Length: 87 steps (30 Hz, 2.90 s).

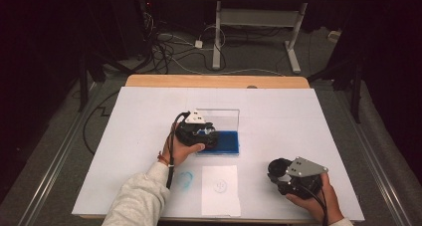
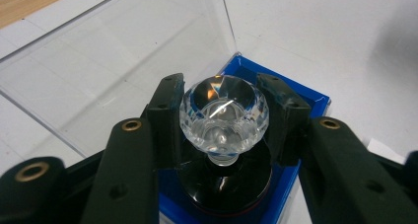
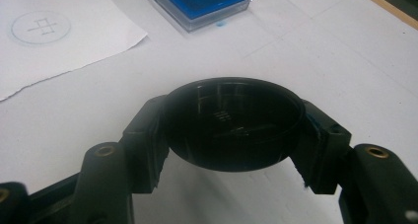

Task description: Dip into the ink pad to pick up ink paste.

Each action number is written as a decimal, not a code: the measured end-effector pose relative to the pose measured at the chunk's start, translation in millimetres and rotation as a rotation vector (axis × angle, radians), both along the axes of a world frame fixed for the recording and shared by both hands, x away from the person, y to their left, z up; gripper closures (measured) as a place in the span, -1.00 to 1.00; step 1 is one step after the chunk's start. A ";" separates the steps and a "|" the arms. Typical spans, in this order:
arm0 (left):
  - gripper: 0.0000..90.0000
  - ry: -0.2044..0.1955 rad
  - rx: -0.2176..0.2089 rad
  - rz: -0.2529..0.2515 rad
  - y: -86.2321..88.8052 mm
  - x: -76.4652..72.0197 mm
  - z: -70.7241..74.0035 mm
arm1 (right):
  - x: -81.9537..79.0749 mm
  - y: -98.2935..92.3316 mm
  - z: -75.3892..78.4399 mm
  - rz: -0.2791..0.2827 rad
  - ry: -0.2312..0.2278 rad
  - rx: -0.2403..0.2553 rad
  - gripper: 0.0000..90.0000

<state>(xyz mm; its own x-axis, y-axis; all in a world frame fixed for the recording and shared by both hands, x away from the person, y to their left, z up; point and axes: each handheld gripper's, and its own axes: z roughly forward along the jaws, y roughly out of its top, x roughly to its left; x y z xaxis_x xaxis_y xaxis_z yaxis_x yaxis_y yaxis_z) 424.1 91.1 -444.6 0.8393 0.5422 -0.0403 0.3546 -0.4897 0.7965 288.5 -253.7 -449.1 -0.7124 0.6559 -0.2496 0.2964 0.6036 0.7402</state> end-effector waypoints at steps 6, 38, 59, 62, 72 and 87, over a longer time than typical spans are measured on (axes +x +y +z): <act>0.22 0.015 0.006 -0.005 1.9 -3.1 1.4 | -0.2 0.1 0.4 -0.002 -0.002 0.000 -0.15; 0.21 0.011 0.138 -0.031 -6.8 -5.8 7.9 | -1.2 2.3 -1.6 -0.009 0.007 -0.013 -0.15; 0.21 0.005 0.192 -0.018 -10.8 -7.7 10.1 | -0.6 1.5 -1.6 -0.011 0.009 -0.008 -0.15; 0.21 0.008 0.194 -0.024 -9.6 -7.1 10.5 | -2.0 1.6 -0.7 -0.012 0.005 -0.009 -0.15; 0.21 0.006 0.205 -0.026 -8.8 -8.0 11.0 | -2.5 0.2 -0.7 -0.017 0.006 -0.009 -0.15; 0.21 -0.003 0.218 -0.016 -13.4 -9.2 10.3 | -2.4 0.0 -1.0 -0.013 0.002 -0.015 -0.15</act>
<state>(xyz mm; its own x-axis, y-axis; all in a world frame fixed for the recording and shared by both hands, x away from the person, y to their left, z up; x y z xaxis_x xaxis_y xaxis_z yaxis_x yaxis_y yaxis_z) 414.9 77.8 -434.3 0.8478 0.5243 0.0793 0.3429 -0.6561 0.6723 286.1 -253.8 -450.0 -0.7042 0.6613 -0.2583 0.3055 0.6106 0.7306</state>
